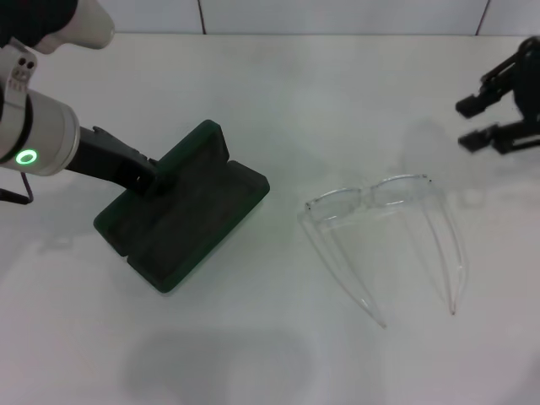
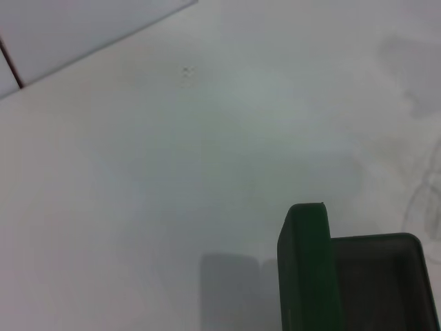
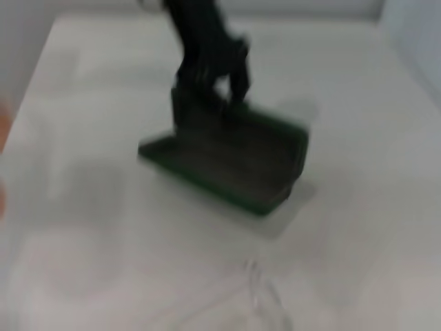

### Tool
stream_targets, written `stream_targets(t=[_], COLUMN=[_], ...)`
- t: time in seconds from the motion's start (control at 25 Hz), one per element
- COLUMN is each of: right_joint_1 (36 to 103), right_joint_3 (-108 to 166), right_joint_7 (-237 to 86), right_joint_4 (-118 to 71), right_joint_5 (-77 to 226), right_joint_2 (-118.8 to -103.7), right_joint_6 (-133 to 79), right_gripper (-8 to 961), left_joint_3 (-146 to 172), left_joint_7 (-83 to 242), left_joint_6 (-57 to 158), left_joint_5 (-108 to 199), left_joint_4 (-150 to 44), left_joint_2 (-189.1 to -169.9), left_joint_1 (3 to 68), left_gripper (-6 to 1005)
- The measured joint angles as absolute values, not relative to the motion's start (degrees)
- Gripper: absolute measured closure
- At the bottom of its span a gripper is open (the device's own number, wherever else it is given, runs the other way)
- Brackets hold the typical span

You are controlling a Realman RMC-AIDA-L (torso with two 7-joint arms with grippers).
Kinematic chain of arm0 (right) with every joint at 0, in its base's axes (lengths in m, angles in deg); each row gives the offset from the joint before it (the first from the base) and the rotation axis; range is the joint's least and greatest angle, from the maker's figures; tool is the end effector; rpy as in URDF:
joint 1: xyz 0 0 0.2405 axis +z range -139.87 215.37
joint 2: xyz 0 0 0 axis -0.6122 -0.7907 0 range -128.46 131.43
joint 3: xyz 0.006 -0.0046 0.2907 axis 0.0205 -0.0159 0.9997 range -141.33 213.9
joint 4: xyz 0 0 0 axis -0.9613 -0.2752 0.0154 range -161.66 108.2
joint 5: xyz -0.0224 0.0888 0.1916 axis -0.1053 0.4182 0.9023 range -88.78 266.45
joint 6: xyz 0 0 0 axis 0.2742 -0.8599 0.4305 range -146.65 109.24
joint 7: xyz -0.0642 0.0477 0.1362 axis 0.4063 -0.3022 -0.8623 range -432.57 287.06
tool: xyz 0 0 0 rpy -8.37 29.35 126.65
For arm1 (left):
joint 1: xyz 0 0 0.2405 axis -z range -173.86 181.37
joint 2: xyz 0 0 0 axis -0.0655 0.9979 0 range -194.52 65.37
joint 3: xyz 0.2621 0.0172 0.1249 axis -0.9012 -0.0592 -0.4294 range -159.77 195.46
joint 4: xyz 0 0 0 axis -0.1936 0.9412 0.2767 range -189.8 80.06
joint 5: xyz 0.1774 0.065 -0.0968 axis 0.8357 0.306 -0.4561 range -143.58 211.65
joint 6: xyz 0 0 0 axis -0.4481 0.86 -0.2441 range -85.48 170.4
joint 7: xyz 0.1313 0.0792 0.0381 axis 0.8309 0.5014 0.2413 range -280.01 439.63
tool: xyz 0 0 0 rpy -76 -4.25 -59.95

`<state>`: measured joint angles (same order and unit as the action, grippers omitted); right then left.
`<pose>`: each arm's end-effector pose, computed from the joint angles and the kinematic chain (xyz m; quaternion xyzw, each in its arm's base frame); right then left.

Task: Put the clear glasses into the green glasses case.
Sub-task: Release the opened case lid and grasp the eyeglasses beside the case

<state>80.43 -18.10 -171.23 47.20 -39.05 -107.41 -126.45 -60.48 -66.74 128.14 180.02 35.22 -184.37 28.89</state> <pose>0.1712 0.3982 0.0844 -0.9957 -0.0182 -0.0403 0.0817 -0.2114 0.3616 -0.0043 -0.9131 -0.3192 0.0994 0.2334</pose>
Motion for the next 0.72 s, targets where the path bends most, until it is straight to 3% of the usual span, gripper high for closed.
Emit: stream_targets(t=[0.04, 0.48, 0.72], right_joint_1=[81.3, 88.3, 92.3], right_joint_3=[-19.7, -32.6, -33.4], right_joint_7=[-171.2, -165.4, -164.3], right_joint_4=[47.2, 40.8, 36.9], right_joint_5=[-40.7, -56.7, -56.9], right_joint_2=[-107.5, -110.77, -111.39], right_joint_6=[-126.1, -117.7, -117.1], right_gripper=[690, 259, 278], left_joint_3=[-60.6, -63.7, -64.7], left_joint_7=[-66.7, -63.7, -62.4], left_joint_6=[128.1, 127.3, 127.3], left_joint_5=[180.0, 181.3, 180.9], left_joint_4=[35.3, 41.1, 41.7], left_joint_2=[-184.37, -184.27, -184.39], left_joint_1=[28.9, 27.9, 26.6], left_gripper=[794, 792, 791])
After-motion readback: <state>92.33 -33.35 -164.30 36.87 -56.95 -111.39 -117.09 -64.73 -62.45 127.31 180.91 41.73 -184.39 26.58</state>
